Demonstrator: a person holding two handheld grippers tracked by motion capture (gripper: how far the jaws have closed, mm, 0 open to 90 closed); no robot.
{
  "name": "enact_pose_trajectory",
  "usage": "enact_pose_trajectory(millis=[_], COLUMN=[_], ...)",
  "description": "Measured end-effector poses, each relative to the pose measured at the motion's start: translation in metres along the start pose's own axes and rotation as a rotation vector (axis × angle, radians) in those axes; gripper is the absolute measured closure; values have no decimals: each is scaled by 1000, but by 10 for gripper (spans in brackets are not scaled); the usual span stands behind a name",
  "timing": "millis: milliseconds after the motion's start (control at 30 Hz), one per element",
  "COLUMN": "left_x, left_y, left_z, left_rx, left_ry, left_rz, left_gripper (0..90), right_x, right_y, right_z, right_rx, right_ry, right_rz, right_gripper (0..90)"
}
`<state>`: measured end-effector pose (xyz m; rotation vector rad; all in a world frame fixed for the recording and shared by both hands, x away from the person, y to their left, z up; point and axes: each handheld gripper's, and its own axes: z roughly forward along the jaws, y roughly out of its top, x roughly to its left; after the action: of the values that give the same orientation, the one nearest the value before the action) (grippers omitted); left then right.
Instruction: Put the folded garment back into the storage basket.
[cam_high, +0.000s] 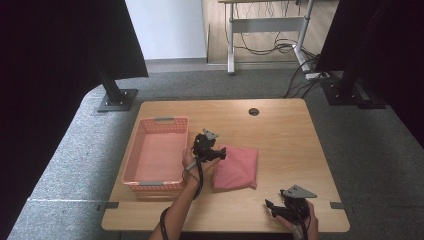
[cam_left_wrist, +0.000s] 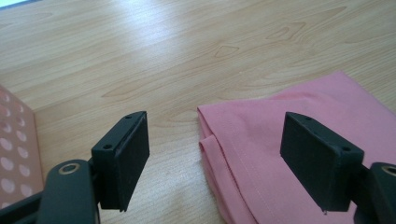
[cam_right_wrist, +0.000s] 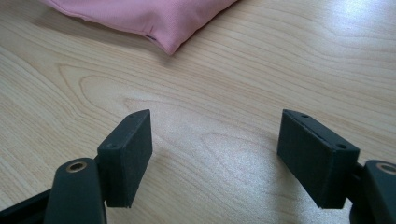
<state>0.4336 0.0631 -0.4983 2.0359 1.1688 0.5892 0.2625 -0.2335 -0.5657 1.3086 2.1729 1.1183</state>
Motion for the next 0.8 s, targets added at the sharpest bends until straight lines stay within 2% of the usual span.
enact_pose_trajectory(millis=[467, 800], left_x=[-4, 1], left_y=[3, 6], left_z=[15, 27], left_rx=[21, 21], left_ry=[15, 22], left_rz=[14, 19], left_gripper=[229, 227], right_x=[0, 1], right_y=[0, -2], right_z=[0, -2], right_rx=[-2, -3], right_ry=[3, 1], right_rz=[-2, -1], right_gripper=[263, 263])
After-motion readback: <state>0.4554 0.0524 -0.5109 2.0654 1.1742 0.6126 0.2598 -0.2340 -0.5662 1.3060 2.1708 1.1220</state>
